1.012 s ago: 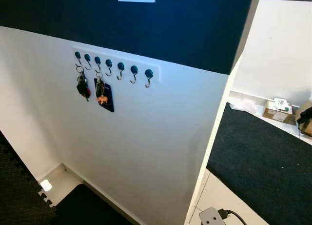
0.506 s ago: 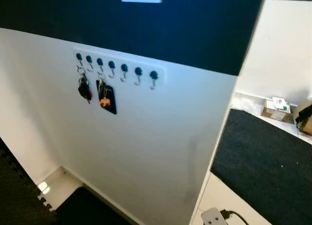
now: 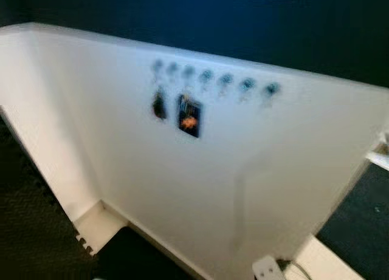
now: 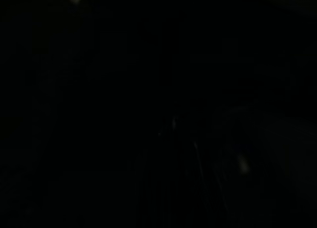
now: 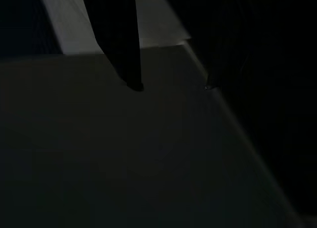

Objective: Hang keys on a hook

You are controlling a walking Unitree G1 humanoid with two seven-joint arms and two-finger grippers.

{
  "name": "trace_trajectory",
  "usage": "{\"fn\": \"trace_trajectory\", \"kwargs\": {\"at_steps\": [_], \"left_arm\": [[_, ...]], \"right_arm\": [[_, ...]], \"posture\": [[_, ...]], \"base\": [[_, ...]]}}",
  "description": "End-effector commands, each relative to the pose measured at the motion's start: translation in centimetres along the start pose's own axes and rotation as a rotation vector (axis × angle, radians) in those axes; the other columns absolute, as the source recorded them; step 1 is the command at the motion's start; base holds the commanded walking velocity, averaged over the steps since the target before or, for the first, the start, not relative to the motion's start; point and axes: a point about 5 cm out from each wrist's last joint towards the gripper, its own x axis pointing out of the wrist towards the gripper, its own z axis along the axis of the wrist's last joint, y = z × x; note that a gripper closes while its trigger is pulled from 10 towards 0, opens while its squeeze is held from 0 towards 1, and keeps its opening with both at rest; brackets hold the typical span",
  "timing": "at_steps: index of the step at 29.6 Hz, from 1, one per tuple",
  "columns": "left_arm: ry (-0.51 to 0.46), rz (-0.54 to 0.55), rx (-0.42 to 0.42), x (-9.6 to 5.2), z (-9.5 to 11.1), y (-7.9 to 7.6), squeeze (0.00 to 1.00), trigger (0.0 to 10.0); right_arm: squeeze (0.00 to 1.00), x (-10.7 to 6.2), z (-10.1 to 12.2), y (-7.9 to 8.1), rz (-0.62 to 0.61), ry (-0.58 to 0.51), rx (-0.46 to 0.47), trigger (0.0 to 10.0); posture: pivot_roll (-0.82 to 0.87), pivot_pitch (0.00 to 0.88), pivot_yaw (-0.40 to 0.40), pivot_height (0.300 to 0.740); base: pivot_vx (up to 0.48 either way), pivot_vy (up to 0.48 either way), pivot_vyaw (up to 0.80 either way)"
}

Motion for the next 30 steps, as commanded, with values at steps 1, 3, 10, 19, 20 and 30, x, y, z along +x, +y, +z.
{"fn": "trace_trajectory", "kwargs": {"at_steps": [1, 3, 10, 19, 20, 30], "left_arm": [[0.008, 0.001, -0.008, -0.04, -0.24, -0.02, 0.0, 10.0], [0.008, 0.001, -0.008, -0.04, -0.22, -0.01, 0.0, 10.0], [0.006, 0.002, -0.008, -0.03, -0.19, 0.03, 0.0, 10.0], [-0.003, -0.004, 0.002, 0.02, 0.02, 0.01, 0.0, 10.0], [-0.003, -0.004, 0.002, 0.02, 0.02, 0.01, 0.0, 10.0], [-0.005, -0.007, 0.009, 0.1, 0.18, -0.04, 0.0, 10.0]], "right_arm": [[0.0, -0.13, -0.36, -0.25, 0.003, 0.014, -0.02, 10.0], [0.0, -0.12, -0.35, -0.23, 0.003, 0.015, -0.02, 10.0], [0.0, -0.11, -0.33, -0.18, 0.004, 0.015, -0.019, 10.0], [0.0, -0.13, -0.36, -0.15, 0.002, 0.016, -0.018, 10.0], [0.0, -0.13, -0.36, -0.15, 0.002, 0.016, -0.018, 10.0], [0.0, -0.08, -0.31, -0.16, 0.0, 0.016, -0.014, 10.0]], "posture": [[0.07, 0.103, 0.031, 0.74], [0.07, 0.102, 0.032, 0.74], [0.07, 0.102, 0.033, 0.74], [0.07, 0.101, 0.035, 0.74], [0.07, 0.101, 0.035, 0.74], [0.07, 0.1, 0.036, 0.74]], "base": [[0.0, 0.48, 0.0], [0.0, 0.48, 0.0], [0.0, 0.472, 0.0], [0.0, 0.043, 0.0], [0.0, 0.0, 0.0], [0.0, 0.0, 0.0]]}}
